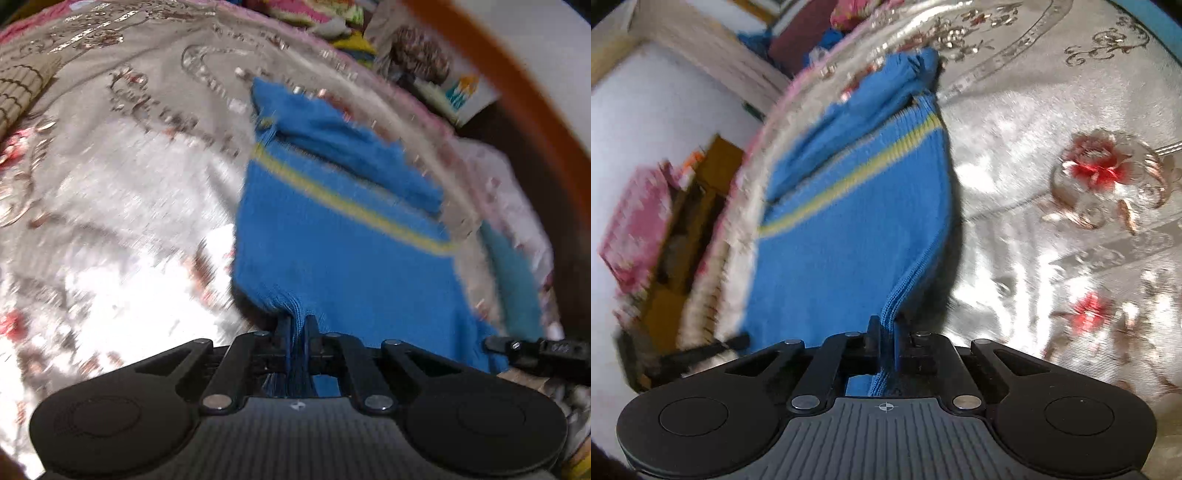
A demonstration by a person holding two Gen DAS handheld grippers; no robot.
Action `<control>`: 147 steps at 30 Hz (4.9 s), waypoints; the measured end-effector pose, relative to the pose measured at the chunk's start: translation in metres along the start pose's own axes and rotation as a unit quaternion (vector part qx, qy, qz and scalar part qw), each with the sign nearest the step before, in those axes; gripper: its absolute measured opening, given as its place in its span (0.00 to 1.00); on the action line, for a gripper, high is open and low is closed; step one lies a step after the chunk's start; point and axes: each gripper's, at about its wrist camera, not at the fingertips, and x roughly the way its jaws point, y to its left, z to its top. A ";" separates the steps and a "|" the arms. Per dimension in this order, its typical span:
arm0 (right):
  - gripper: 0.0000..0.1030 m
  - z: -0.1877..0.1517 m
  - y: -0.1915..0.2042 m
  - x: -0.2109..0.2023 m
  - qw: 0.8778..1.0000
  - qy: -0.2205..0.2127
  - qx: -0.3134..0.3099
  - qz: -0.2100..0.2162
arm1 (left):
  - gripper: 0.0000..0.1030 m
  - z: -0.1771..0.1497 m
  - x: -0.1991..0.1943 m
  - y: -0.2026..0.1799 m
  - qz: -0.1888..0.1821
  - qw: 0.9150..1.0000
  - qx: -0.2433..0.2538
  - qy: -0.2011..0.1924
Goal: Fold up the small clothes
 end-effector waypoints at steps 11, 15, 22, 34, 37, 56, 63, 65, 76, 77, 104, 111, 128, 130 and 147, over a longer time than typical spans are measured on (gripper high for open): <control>0.06 0.086 0.025 -0.007 0.987 -0.124 0.033 0.093 | 0.11 0.098 0.019 -0.028 -0.062 0.994 0.007 -0.091; 0.06 0.123 0.032 0.004 0.985 -0.145 0.025 0.090 | 0.11 0.132 0.038 -0.033 -0.057 0.993 0.021 -0.101; 0.06 0.174 0.036 0.033 0.981 -0.169 0.036 0.089 | 0.11 0.175 0.072 -0.038 -0.044 0.992 0.036 -0.114; 0.06 0.229 0.023 0.088 0.981 -0.180 0.061 0.045 | 0.11 0.216 0.120 -0.011 -0.002 0.992 0.004 -0.123; 0.06 0.237 0.021 0.100 0.982 -0.178 0.062 0.026 | 0.10 0.222 0.124 -0.001 0.004 0.991 -0.017 -0.132; 0.30 0.250 0.013 0.107 0.980 -0.190 0.052 -0.025 | 0.26 0.213 0.130 -0.010 0.077 0.989 0.051 -0.113; 0.30 0.240 0.012 0.117 0.985 -0.163 0.007 -0.064 | 0.33 0.209 0.146 -0.020 0.101 0.987 0.101 -0.078; 0.30 0.239 0.012 0.121 0.985 -0.155 -0.003 -0.075 | 0.34 0.212 0.153 -0.025 0.115 0.984 0.116 -0.071; 0.30 0.242 0.023 0.141 0.983 -0.118 -0.065 -0.125 | 0.18 0.219 0.177 -0.041 0.166 0.971 0.167 -0.031; 0.30 0.242 0.021 0.141 0.983 -0.119 -0.061 -0.123 | 0.15 0.220 0.175 -0.041 0.163 0.972 0.164 -0.035; 0.06 0.259 0.039 0.126 0.967 -0.180 -0.099 -0.153 | 0.11 0.226 0.128 -0.004 0.140 0.977 0.044 -0.156; 0.07 0.255 0.022 0.154 0.964 -0.123 -0.098 -0.214 | 0.13 0.213 0.142 0.000 0.182 0.975 0.057 -0.116; 0.13 0.213 0.045 0.109 0.963 -0.157 -0.119 -0.183 | 0.13 0.165 0.110 -0.045 0.144 0.974 0.119 -0.128; 0.13 0.208 0.037 0.113 0.964 -0.146 -0.111 -0.193 | 0.13 0.158 0.122 -0.043 0.158 0.973 0.127 -0.109; 0.15 0.198 0.000 0.108 0.977 -0.117 -0.043 -0.174 | 0.17 0.136 0.121 -0.046 0.195 0.965 0.148 -0.093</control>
